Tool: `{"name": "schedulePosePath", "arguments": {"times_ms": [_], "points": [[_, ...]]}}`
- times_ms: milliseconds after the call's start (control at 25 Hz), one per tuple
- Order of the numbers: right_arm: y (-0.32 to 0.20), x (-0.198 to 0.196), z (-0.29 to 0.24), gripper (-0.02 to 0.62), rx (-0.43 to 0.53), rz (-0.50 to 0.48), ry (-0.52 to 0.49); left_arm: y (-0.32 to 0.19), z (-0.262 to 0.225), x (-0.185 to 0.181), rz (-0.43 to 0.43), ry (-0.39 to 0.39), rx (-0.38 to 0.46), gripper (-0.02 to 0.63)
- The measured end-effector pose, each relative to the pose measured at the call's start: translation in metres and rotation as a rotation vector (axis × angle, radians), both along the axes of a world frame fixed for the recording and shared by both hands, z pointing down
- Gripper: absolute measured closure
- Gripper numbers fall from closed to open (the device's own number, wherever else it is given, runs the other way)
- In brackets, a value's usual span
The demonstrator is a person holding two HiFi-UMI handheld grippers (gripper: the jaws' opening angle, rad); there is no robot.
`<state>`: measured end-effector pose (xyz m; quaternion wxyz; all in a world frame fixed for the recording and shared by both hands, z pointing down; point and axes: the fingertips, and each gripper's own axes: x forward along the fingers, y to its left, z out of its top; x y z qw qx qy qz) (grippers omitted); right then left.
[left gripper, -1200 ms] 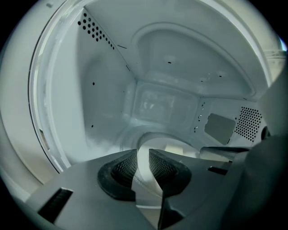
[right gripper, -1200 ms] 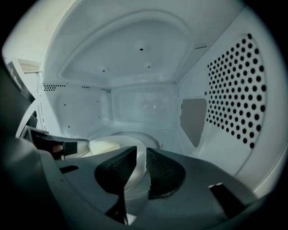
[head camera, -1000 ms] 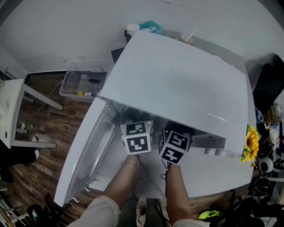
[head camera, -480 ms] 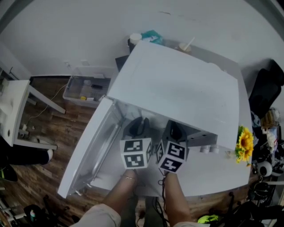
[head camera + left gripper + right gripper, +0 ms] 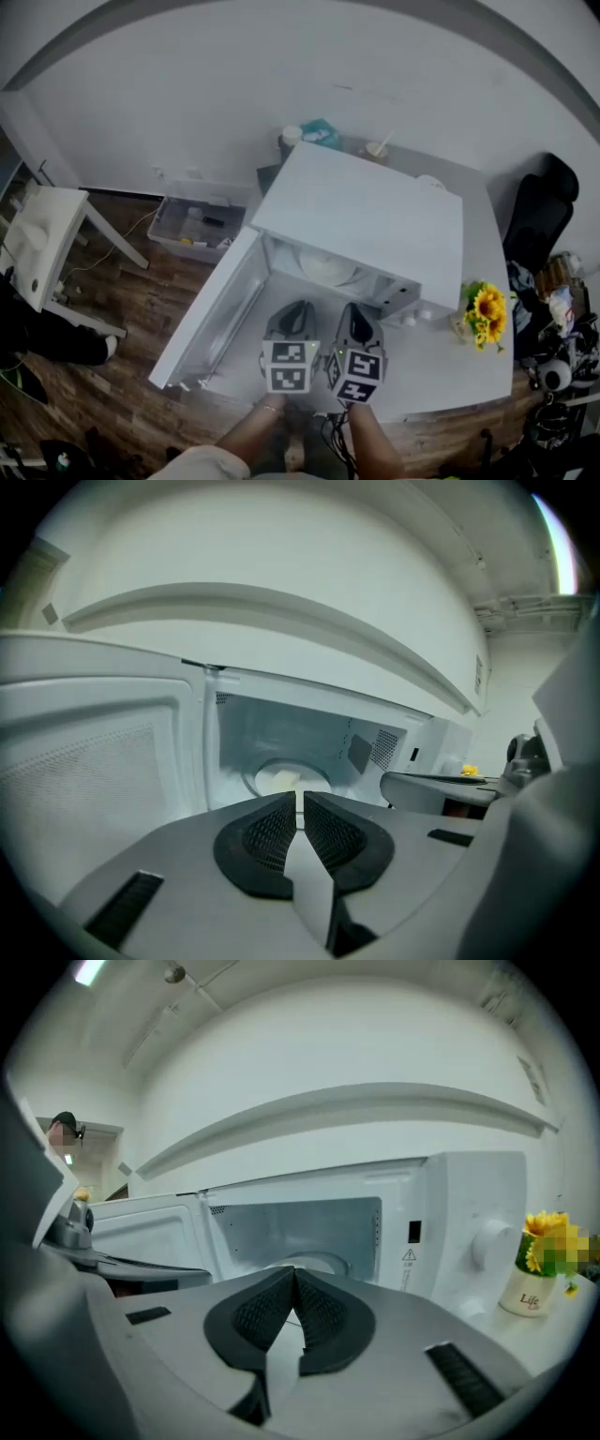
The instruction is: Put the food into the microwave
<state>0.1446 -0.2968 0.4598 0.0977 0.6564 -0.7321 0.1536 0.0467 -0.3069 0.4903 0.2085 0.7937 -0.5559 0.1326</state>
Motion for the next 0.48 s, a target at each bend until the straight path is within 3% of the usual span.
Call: {"name": "schedulePosePath", "arguments": {"times_ms": [240,480], "points": [[0.035,0.005,-0.03,0.572,0.008,-0.015,-0.043,0.032,-0.041,0.004,0.019,-0.002,0.046,0.572],[0.064,0.008,-0.064,0.572,0.053,-0.049,-0.01,0.055,-0.089,0.008,0.038,-0.012,0.113,0.58]]}}
